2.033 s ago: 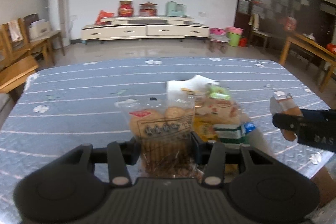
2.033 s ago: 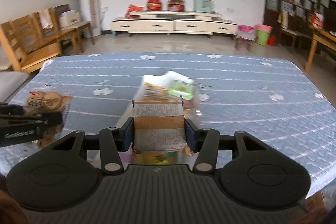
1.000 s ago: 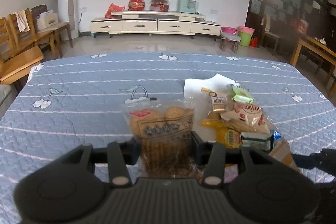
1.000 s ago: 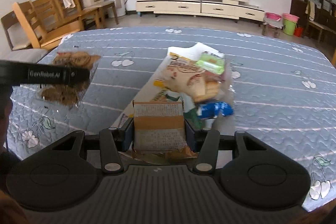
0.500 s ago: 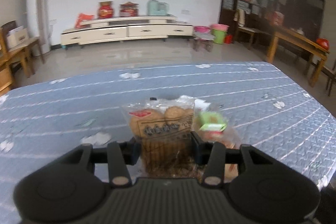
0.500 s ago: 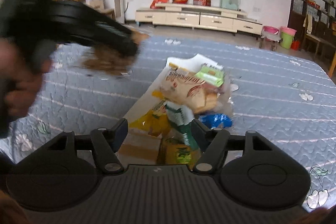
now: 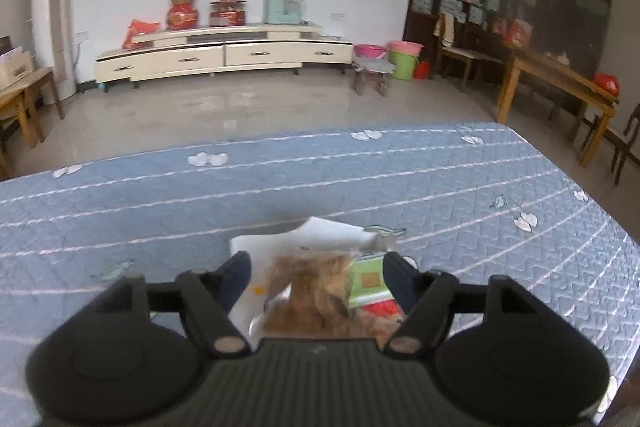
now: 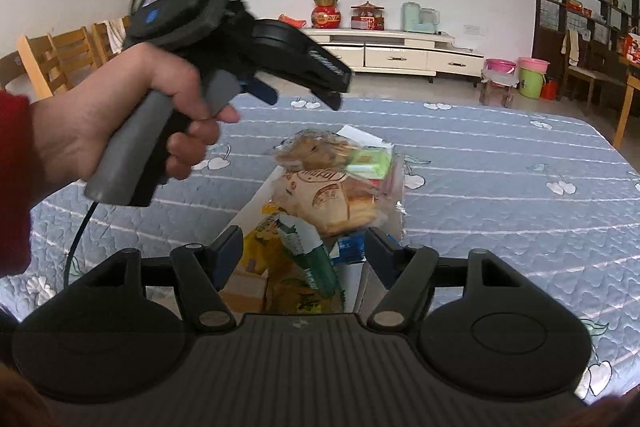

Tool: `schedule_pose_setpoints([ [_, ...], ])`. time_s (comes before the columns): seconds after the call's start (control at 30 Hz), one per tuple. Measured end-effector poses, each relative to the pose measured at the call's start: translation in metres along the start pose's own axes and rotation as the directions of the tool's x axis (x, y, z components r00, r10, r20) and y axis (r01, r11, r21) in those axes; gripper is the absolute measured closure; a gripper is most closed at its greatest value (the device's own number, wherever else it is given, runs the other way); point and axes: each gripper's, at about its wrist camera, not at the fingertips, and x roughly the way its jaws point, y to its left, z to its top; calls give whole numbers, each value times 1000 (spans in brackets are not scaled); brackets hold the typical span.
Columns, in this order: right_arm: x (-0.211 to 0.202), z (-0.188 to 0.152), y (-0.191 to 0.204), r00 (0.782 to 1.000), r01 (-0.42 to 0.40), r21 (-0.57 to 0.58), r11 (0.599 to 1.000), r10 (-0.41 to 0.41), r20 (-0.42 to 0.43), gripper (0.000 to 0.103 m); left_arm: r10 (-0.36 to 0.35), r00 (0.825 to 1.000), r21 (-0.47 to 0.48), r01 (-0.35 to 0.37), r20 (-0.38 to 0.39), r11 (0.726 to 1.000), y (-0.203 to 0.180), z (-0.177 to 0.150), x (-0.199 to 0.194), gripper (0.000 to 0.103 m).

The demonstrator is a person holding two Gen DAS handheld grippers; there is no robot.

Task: Organize snacks
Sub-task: 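Lower both held items onto the paper and open both tools, then withdraw both open tools away from the paper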

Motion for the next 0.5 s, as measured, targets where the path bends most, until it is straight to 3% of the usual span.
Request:
schedule_pose_setpoints([
  [0.1, -5, 3, 1, 1000, 12, -2, 1000, -12, 10, 19, 34, 999, -3, -34, 21, 999, 7, -9, -33, 23],
  [0.17, -10, 5, 2, 1000, 25, 4, 1000, -25, 10, 17, 74, 997, -8, -73, 39, 997, 9, -18, -56, 13],
  [0.27, -17, 7, 7, 999, 40, 1, 999, -40, 0, 10, 142, 989, -32, -141, 42, 989, 13, -36, -90, 1],
  [0.33, -24, 7, 12, 998, 60, -10, 998, -60, -5, 0, 177, 983, -43, -175, 42, 984, 12, -52, -114, 1],
  [0.5, -36, 0, 19, 995, 88, -20, 996, -89, -40, 0, 264, 964, -48, -262, 29, 964, 0, -99, -156, 1],
])
